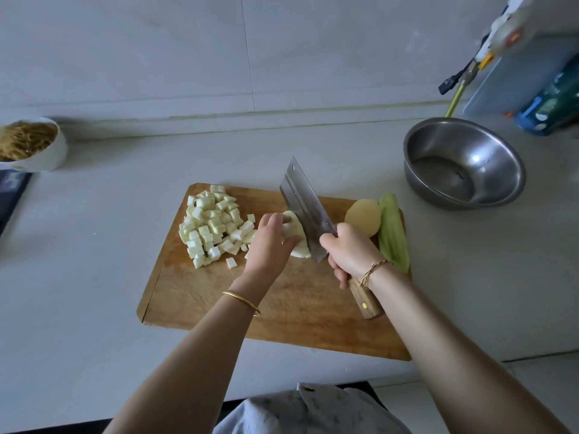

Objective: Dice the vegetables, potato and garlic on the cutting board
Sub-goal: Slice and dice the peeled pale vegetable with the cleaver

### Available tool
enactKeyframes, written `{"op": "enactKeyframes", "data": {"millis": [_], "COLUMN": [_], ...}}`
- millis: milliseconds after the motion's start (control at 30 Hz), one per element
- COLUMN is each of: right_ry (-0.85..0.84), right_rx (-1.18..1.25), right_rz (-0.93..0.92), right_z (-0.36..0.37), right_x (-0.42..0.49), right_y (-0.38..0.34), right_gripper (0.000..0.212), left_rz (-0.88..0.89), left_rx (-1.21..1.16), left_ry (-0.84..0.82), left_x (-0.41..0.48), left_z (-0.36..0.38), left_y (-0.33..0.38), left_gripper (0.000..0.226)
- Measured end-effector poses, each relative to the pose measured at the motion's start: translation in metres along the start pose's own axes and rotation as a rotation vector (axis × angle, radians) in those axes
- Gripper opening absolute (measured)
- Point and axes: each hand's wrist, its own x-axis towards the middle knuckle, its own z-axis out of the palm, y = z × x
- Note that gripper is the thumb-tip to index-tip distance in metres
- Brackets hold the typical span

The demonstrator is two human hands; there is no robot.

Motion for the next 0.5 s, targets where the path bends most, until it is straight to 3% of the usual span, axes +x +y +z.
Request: {"op": "enactKeyframes", "data": {"millis": [133, 233, 500], "right_ry": [0.053, 0.108, 0.041], "right_rx": [0.038, 0.021, -0.041], "right_rz": [-0.035, -0.07, -0.057], "right_z": [-0.011, -0.017, -0.007], "right_x": [-0.007, -0.01, -0.013], "right_y": [-0.005, -0.008, -0.01], "right_gripper": [0.007, 0.019, 0.018], "left_rz": [0.013, 0.032, -0.011], "left_rx": [-0.019, -0.015, -0.046], "left_ry": [0.005, 0.01, 0.033], "left_x": [0.0, 0.001, 0.003], "left_z": [-0.001, -0.003, -0.002], "left_y": [-0.001, -0.004, -0.005], "left_gripper": [0.04, 0.038, 0.029]}}
